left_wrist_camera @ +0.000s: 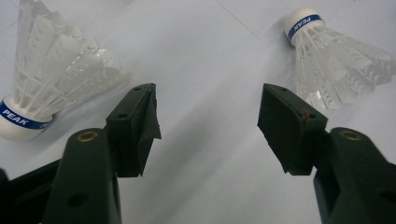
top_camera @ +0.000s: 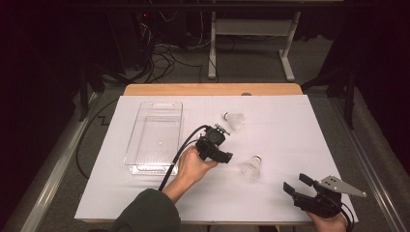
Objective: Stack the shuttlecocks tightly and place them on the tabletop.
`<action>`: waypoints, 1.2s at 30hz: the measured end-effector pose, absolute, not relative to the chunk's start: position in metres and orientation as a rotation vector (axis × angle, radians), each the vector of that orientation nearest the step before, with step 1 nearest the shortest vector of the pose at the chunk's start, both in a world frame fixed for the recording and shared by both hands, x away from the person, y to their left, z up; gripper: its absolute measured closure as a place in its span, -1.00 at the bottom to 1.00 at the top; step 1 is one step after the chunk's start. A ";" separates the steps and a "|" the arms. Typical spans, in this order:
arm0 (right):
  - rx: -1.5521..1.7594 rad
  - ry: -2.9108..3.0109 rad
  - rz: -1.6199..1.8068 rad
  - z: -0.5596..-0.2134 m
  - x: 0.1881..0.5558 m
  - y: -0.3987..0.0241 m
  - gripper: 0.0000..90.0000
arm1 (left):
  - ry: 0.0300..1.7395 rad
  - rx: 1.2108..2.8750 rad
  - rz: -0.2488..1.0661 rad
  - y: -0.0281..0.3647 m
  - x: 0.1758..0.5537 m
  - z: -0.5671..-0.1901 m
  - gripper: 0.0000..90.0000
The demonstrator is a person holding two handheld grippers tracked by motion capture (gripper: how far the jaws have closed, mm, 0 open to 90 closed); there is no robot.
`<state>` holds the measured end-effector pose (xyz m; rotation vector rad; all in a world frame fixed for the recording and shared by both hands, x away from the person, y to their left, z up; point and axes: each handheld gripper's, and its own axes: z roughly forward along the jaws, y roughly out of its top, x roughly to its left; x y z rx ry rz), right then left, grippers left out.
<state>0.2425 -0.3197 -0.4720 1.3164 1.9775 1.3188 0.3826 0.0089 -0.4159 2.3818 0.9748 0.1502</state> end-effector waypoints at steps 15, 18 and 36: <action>1.315 1.977 1.319 -0.472 0.243 -0.320 -0.40 | 0.960 2.387 0.137 0.014 0.373 -0.422 -0.19; 1.315 1.977 1.318 -0.472 0.242 -0.320 -0.40 | 0.961 2.375 0.129 0.017 0.370 -0.422 -0.18; 1.310 1.978 1.317 -0.472 0.242 -0.319 -0.40 | 0.946 2.387 0.117 0.022 0.356 -0.427 -0.19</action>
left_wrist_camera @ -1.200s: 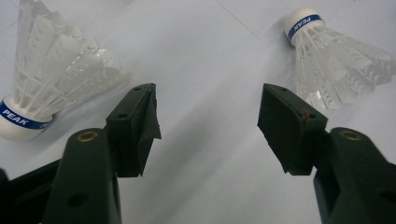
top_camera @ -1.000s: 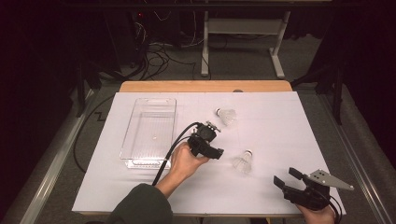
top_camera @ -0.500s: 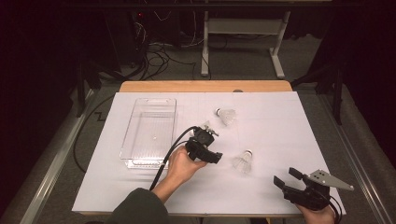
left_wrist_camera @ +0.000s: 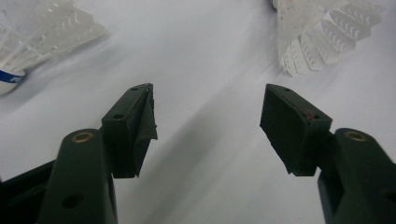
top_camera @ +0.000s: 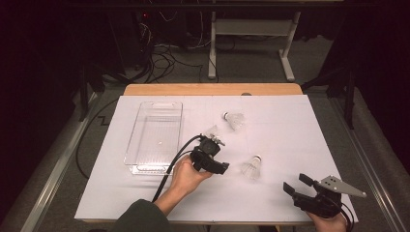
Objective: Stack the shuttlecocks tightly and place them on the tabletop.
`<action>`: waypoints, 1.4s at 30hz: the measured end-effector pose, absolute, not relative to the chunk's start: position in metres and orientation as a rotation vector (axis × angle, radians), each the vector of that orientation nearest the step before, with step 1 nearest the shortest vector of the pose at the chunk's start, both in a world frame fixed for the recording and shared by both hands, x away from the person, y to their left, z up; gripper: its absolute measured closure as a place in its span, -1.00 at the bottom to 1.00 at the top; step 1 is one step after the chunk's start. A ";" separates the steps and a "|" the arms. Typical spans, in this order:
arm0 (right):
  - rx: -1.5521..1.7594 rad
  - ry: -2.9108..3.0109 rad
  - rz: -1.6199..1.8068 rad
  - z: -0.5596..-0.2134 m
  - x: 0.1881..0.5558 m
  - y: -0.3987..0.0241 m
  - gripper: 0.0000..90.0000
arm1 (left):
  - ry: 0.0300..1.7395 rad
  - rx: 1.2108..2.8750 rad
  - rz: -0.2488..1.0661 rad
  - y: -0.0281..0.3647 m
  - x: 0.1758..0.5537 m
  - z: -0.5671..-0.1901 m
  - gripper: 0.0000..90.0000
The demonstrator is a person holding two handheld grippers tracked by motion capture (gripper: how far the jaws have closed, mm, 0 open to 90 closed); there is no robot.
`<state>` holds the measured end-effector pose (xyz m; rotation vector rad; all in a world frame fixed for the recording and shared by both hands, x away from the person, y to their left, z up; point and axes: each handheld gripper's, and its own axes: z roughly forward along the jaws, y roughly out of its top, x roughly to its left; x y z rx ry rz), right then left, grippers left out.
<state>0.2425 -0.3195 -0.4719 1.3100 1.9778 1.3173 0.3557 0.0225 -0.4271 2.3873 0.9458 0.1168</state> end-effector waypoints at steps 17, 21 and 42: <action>1.317 1.978 1.317 -0.472 0.242 -0.319 -0.40 | 0.937 2.419 0.155 0.032 0.346 -0.433 -0.18; 1.317 1.977 1.317 -0.472 0.242 -0.319 -0.40 | 0.936 2.417 0.157 0.036 0.344 -0.434 -0.19; 1.318 1.974 1.316 -0.472 0.242 -0.319 -0.40 | 0.940 2.385 0.153 0.059 0.324 -0.440 -0.20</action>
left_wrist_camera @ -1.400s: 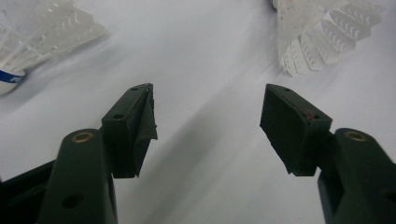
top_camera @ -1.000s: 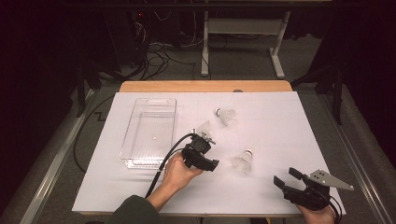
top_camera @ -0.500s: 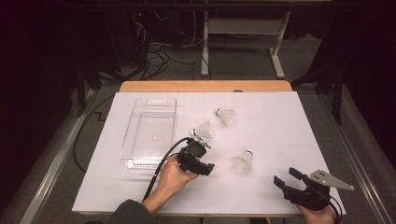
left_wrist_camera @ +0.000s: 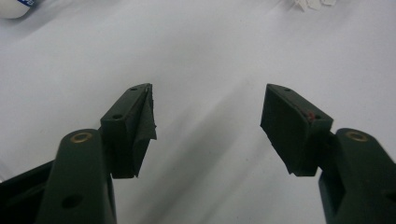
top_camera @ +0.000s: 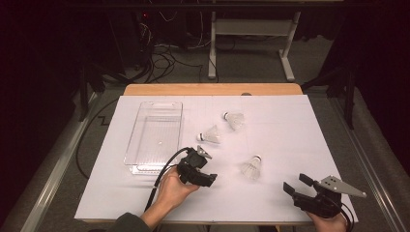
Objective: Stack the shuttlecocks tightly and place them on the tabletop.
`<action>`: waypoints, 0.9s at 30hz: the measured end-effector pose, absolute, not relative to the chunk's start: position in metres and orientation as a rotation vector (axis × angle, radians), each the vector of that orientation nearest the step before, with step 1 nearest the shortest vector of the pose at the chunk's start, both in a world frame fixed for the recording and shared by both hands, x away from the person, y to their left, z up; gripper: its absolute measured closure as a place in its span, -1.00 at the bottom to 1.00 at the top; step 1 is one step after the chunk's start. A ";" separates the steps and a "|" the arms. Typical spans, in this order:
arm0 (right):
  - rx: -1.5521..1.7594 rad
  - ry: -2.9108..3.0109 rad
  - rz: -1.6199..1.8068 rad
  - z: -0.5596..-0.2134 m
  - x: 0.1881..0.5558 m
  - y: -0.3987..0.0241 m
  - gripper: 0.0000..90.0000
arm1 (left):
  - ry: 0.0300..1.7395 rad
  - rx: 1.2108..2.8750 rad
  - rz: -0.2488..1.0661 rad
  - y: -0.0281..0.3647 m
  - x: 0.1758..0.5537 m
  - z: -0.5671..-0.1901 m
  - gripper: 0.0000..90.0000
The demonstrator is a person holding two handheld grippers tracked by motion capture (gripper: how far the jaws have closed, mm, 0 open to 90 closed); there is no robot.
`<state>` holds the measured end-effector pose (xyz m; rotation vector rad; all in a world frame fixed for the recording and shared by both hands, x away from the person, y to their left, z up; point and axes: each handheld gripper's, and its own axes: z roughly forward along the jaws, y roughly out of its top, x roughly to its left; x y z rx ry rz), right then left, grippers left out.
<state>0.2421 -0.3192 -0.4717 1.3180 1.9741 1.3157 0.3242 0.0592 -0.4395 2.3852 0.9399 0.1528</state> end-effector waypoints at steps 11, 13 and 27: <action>1.317 1.975 1.314 -0.472 0.242 -0.319 -0.40 | 0.949 2.357 0.163 0.075 0.315 -0.441 -0.21; 1.320 1.974 1.314 -0.472 0.242 -0.319 -0.40 | 0.956 2.348 0.166 0.078 0.313 -0.442 -0.20; 1.319 1.973 1.312 -0.472 0.242 -0.319 -0.40 | 0.949 2.329 0.170 0.089 0.302 -0.444 -0.16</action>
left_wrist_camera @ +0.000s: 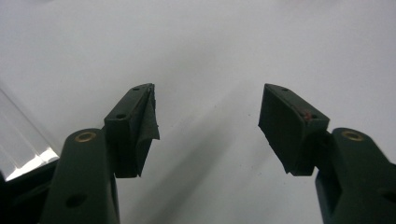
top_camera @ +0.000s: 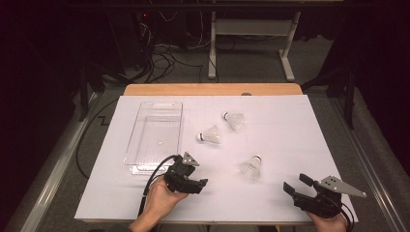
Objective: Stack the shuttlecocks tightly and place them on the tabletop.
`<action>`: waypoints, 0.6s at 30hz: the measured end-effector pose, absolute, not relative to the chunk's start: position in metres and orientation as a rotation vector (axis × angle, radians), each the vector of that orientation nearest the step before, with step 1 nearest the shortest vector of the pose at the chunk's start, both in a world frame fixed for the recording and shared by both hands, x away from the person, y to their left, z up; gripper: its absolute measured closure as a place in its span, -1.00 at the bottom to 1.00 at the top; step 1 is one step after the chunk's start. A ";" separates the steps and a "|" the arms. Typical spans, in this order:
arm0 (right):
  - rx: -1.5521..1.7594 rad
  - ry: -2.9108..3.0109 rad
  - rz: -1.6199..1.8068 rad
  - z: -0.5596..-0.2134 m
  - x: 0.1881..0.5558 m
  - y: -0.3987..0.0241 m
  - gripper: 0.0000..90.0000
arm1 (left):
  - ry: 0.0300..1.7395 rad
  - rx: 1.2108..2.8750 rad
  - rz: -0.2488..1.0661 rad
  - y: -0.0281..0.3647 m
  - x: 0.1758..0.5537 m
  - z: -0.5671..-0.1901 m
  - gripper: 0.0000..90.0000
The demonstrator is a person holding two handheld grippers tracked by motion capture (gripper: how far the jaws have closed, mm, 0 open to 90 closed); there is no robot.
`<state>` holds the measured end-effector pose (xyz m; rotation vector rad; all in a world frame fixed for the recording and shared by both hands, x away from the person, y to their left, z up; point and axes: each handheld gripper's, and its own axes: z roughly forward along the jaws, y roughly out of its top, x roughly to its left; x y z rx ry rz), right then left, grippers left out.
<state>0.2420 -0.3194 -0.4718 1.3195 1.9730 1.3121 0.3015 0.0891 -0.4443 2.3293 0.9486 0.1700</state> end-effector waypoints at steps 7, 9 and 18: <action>1.319 1.974 1.312 -0.472 0.242 -0.319 -0.40 | 0.951 2.342 0.169 0.093 0.296 -0.449 -0.17; 1.320 1.974 1.313 -0.472 0.242 -0.319 -0.40 | 0.951 2.340 0.168 0.096 0.294 -0.449 -0.17; 1.319 1.973 1.311 -0.472 0.242 -0.319 -0.40 | 0.958 2.323 0.168 0.106 0.288 -0.452 -0.17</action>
